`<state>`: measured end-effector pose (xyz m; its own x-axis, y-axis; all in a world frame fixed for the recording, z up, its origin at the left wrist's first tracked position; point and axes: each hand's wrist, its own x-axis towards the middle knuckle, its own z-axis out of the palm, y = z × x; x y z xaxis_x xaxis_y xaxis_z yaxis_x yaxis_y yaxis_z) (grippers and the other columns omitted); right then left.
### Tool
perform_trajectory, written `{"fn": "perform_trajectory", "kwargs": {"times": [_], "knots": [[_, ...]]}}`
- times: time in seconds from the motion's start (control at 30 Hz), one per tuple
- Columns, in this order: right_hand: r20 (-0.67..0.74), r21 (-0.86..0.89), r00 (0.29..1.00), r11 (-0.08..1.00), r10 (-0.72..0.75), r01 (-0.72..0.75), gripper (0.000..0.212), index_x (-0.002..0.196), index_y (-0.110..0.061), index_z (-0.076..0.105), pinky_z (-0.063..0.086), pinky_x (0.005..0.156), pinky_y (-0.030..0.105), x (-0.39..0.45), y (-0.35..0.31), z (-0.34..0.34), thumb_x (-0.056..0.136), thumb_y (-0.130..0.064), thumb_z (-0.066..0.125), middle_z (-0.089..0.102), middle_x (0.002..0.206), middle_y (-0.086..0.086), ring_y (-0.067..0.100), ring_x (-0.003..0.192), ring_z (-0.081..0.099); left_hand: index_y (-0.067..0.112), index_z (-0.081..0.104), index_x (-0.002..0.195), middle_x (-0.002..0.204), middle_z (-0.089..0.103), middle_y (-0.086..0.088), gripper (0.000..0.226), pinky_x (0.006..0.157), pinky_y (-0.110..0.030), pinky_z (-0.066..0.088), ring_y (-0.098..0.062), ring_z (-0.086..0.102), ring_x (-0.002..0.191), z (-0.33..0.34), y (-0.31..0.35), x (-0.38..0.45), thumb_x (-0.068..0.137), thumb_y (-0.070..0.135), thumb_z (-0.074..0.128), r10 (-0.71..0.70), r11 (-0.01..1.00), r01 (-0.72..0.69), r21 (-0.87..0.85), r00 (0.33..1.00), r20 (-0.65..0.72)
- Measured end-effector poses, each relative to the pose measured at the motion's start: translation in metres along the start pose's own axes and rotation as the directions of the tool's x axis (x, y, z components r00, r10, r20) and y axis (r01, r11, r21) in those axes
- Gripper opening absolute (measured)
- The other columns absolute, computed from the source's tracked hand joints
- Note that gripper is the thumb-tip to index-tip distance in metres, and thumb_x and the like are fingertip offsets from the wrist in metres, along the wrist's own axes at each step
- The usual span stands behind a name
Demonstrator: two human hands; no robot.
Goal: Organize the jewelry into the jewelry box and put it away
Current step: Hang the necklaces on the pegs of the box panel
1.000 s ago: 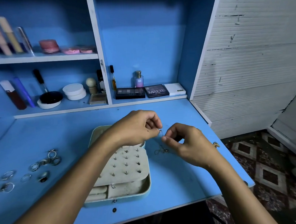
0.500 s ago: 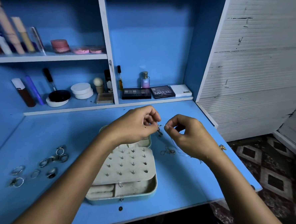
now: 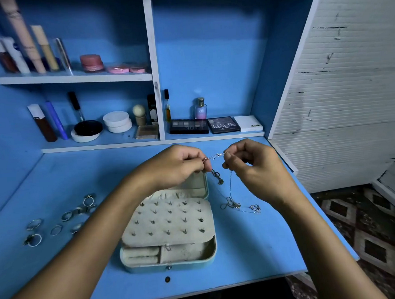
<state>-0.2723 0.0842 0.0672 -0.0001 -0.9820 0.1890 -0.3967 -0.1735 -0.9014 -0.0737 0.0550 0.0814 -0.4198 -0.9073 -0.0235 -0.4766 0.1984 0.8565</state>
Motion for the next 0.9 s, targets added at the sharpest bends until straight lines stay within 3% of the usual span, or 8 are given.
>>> {"fn": "perform_trajectory", "kwargs": {"times": [0.07,0.13,0.27,0.4,0.53,0.63,0.8,0.9], "knots": [[0.018,0.070,1.000,0.997,0.011,-0.012,0.006,0.092,-0.017,0.066,0.056,0.077,0.035,0.003,-0.004,0.001,0.097,-0.016,0.062,0.074,0.077,0.000,0.010,0.076,0.070,0.021,0.069,0.079,0.084,0.071,0.012,0.026,0.076,-0.023,0.044,0.004,0.062,0.081,-0.005,0.003,-0.001,0.096,0.012,0.051,0.025,0.993,-0.024,-0.119,1.000,0.006],[0.041,0.140,0.999,0.990,0.021,-0.026,0.008,0.092,-0.012,0.064,0.058,0.085,0.042,0.006,-0.009,0.002,0.097,-0.010,0.059,0.074,0.079,0.008,0.014,0.079,0.073,0.017,0.067,0.081,0.086,0.072,0.009,0.017,0.083,-0.025,0.047,0.000,0.064,0.088,-0.010,0.006,-0.002,0.089,0.020,0.052,0.068,0.978,-0.067,-0.199,0.998,0.000],[0.074,0.238,0.997,0.971,-0.003,-0.015,0.010,0.093,-0.007,0.061,0.061,0.084,0.038,0.011,-0.026,0.004,0.098,-0.002,0.053,0.073,0.078,0.014,0.019,0.077,0.075,0.013,0.067,0.082,0.083,0.072,0.000,0.021,0.093,-0.037,0.049,-0.013,0.066,0.089,-0.020,0.009,0.000,0.083,0.024,0.049,0.123,0.948,-0.134,-0.289,0.991,-0.057],[0.083,0.216,0.995,0.976,-0.053,0.034,0.018,0.093,-0.012,0.062,0.060,0.070,0.033,0.019,-0.043,0.003,0.098,0.000,0.049,0.061,0.061,-0.002,0.016,0.061,0.066,0.010,0.065,0.083,0.069,0.060,-0.001,0.020,0.076,-0.027,0.053,-0.016,0.061,0.069,-0.028,0.015,0.000,0.085,0.023,0.051,0.127,0.920,-0.156,-0.360,0.986,-0.105],[0.113,0.076,0.987,0.991,-0.117,0.109,0.016,0.088,-0.021,0.071,0.036,0.055,0.029,0.027,-0.057,0.005,0.098,-0.018,0.058,0.043,0.066,0.004,0.017,0.059,0.037,0.013,0.067,0.085,0.064,0.053,0.002,0.018,0.077,-0.032,0.057,-0.012,0.053,0.062,-0.037,0.021,-0.002,0.086,0.025,0.054,0.121,0.935,-0.157,-0.317,0.984,-0.129],[0.153,-0.014,0.971,0.982,-0.182,0.186,0.018,0.086,-0.023,0.075,0.025,0.046,0.018,0.029,-0.066,0.004,0.097,-0.031,0.064,0.033,0.054,-0.006,0.011,0.050,0.026,0.011,0.067,0.087,0.065,0.051,0.002,0.014,0.076,-0.033,0.054,-0.011,0.050,0.059,-0.043,0.025,-0.005,0.096,0.016,0.058,0.108,0.957,-0.149,-0.248,0.979,-0.174],[0.102,-0.132,0.972,0.965,-0.212,0.225,0.024,0.077,-0.022,0.067,0.027,0.043,0.015,0.041,-0.067,0.008,0.097,-0.035,0.063,0.037,0.052,-0.012,0.007,0.046,0.031,0.026,0.076,0.084,0.066,0.052,0.008,0.022,0.079,-0.036,0.053,-0.011,0.054,0.067,-0.056,0.021,-0.009,0.098,0.025,0.059,0.121,0.988,-0.137,-0.073,0.974,-0.191],[0.089,-0.134,0.966,0.958,-0.242,0.252,0.025,0.076,-0.023,0.064,0.031,0.046,0.018,0.046,-0.068,0.011,0.097,-0.036,0.062,0.043,0.058,-0.005,0.007,0.048,0.034,0.022,0.074,0.089,0.065,0.053,0.011,0.018,0.079,-0.036,0.054,-0.012,0.054,0.069,-0.061,0.020,-0.010,0.098,0.025,0.059,0.135,0.990,-0.143,-0.016,0.963,-0.234]]}}
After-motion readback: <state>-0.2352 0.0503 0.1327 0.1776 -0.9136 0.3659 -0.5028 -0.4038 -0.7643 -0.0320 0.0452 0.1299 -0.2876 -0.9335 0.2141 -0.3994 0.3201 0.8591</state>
